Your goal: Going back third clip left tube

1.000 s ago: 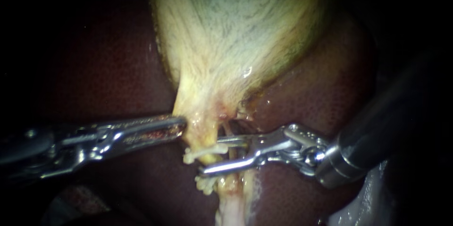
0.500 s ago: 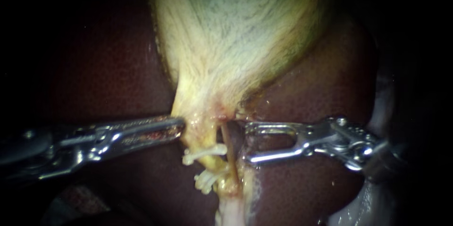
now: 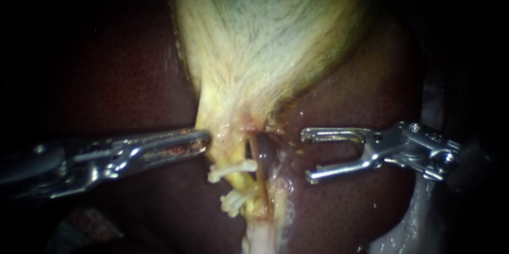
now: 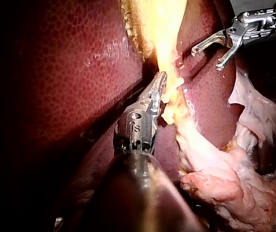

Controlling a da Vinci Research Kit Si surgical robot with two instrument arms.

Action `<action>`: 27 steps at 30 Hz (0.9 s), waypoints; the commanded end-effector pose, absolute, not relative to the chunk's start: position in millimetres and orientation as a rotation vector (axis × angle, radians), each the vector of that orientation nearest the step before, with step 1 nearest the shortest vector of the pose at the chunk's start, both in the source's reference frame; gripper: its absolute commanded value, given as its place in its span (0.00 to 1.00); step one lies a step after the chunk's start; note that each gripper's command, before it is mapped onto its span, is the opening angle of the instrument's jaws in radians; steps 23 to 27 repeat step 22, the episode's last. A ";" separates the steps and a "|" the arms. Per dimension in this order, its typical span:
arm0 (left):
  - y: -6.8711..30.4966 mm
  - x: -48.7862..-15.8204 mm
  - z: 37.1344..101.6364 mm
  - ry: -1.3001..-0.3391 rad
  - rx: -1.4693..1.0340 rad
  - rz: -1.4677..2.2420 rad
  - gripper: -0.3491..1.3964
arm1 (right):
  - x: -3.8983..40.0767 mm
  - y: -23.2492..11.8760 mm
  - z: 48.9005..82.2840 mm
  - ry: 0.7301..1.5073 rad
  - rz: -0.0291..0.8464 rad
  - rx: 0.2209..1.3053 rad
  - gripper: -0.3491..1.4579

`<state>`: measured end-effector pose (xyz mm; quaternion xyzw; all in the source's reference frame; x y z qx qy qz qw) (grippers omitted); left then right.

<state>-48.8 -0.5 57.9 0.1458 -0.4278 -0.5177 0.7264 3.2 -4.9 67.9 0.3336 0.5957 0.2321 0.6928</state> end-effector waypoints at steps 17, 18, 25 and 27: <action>-0.6 -51.1 59.9 -0.952 0.331 -1.129 0.00 | 3.1 -4.7 67.6 1.331 0.520 0.746 0.52; -0.6 -51.0 60.0 -0.952 0.331 -1.129 0.00 | 3.1 -4.7 67.5 1.331 0.520 0.746 0.52; -0.5 -51.0 60.1 -0.952 0.332 -1.128 0.00 | 3.1 -4.7 67.5 1.331 0.520 0.747 0.52; -0.5 -51.0 60.1 -0.952 0.332 -1.128 0.00 | 3.1 -4.7 67.5 1.331 0.520 0.747 0.52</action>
